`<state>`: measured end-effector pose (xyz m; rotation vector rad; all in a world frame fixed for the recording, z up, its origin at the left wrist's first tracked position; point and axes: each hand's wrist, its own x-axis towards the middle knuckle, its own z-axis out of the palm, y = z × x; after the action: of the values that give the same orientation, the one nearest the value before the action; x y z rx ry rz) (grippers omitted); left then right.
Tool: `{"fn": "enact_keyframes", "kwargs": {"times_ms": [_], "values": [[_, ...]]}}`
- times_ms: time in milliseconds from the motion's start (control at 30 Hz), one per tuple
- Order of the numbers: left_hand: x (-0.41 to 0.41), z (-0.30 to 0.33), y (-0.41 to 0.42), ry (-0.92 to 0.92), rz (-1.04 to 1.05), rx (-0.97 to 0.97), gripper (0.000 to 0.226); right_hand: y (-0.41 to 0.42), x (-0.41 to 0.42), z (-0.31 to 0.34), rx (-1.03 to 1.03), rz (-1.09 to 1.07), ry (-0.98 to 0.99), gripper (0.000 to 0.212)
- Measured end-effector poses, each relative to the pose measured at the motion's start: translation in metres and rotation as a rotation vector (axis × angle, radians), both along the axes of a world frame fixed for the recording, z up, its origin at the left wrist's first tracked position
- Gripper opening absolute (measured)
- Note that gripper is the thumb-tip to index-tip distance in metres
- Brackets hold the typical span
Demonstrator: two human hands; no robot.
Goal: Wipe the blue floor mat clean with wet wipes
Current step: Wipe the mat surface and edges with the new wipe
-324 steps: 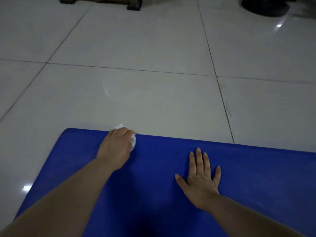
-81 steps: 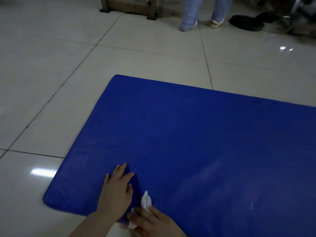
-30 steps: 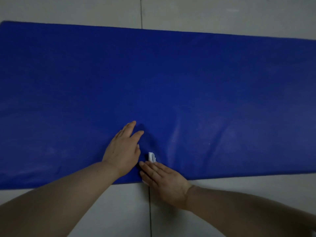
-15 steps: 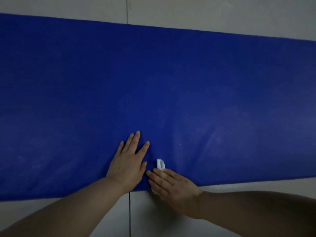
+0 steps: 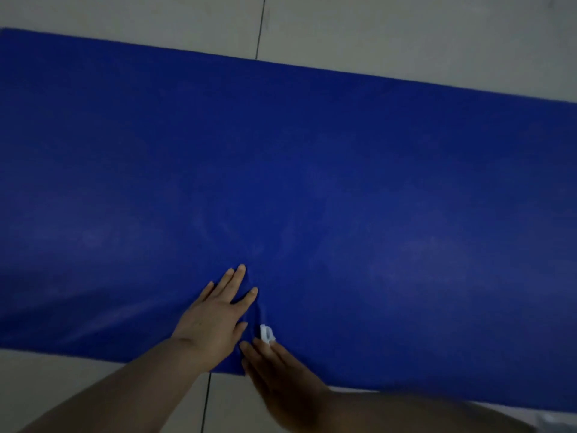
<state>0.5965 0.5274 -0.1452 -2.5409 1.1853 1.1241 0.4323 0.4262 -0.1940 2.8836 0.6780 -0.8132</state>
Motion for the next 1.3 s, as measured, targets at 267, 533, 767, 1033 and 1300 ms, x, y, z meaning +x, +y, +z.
{"fn": "enact_keyframes", "kwargs": {"times_ms": [267, 533, 767, 1033, 1300], "values": [[0.015, 0.008, -0.006, 0.061, -0.163, 0.11, 0.071, -0.005, -0.001, 0.002, -0.045, 0.025, 0.024, 0.052], [-0.004, 0.015, -0.034, -0.006, -0.281, 0.237, 0.081, 0.004, 0.004, 0.013, -0.009, -0.028, 0.053, 0.05], [-0.012, 0.001, -0.043, -0.029, -0.229, 0.322, 0.067, 0.032, -0.003, 0.021, 0.068, -0.549, 0.133, 0.056], [-0.022, -0.004, -0.052, -0.032, -0.108, 0.331, 0.068, 0.019, -0.01, -0.001, 0.114, -0.305, -0.287, 0.035], [-0.023, 0.008, -0.036, -0.064, -0.109, 0.191, 0.072, 0.0, -0.012, -0.025, 0.192, -0.147, -0.467, 0.038]]}}
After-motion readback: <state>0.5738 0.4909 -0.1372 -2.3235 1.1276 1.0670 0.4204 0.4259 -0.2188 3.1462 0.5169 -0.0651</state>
